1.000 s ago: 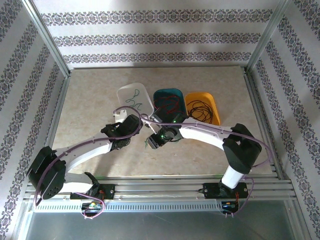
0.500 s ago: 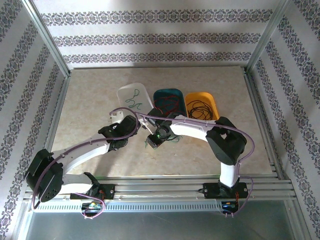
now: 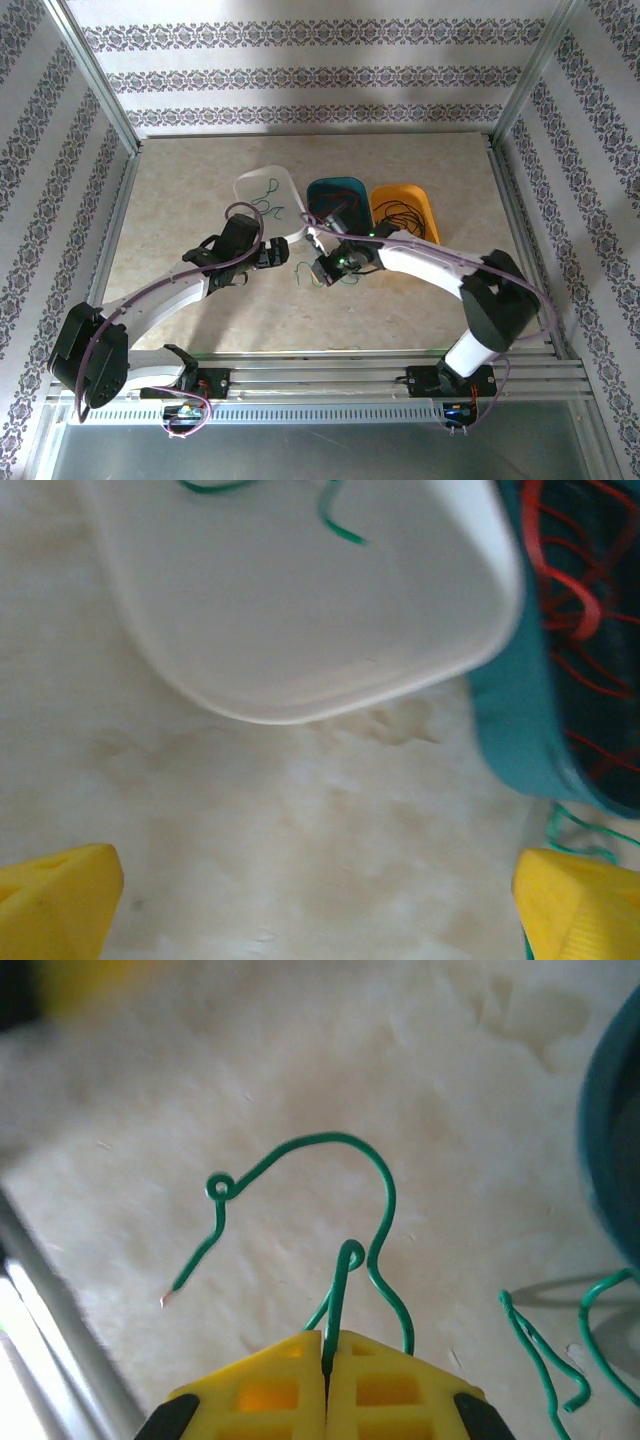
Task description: Untangle the cables
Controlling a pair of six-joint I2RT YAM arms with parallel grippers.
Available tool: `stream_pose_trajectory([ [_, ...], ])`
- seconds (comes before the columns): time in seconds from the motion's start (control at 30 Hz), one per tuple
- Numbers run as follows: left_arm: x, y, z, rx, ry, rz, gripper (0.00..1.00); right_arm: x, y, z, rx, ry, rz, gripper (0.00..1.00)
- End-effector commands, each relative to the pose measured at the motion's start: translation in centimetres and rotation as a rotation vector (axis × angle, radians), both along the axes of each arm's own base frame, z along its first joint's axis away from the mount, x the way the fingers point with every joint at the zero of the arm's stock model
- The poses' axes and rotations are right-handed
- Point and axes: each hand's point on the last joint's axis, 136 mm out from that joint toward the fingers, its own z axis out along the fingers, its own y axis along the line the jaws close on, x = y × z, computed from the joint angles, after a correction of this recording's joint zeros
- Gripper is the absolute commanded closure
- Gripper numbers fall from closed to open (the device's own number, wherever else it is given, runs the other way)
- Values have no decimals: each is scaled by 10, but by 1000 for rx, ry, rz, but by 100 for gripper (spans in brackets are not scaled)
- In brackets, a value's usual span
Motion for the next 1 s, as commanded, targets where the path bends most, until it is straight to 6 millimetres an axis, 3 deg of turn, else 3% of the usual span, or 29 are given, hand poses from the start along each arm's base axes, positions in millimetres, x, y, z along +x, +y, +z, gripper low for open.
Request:
stream_pose_trajectory([
  [0.0, -4, -45, 25, -155, -33, -233, 0, -7, 6, 27, 161, 19, 28, 100],
  [0.2, -14, -70, 38, -275, -27, -359, 6, -4, 3, 40, 196, -2, 11, 100],
  [0.47, -17, -91, 32, -374, 43, -418, 38, 7, 3, 53, 231, -41, -28, 100],
  [0.6, -14, -86, 36, -354, 7, -400, 38, 13, -2, 53, 233, -48, -54, 100],
  [0.8, -8, -67, 58, -372, -71, -336, 30, 16, -11, 52, 233, -44, -77, 100],
  [0.97, -11, -75, 64, -418, -66, -382, 26, 16, -13, 54, 236, -47, -80, 100],
])
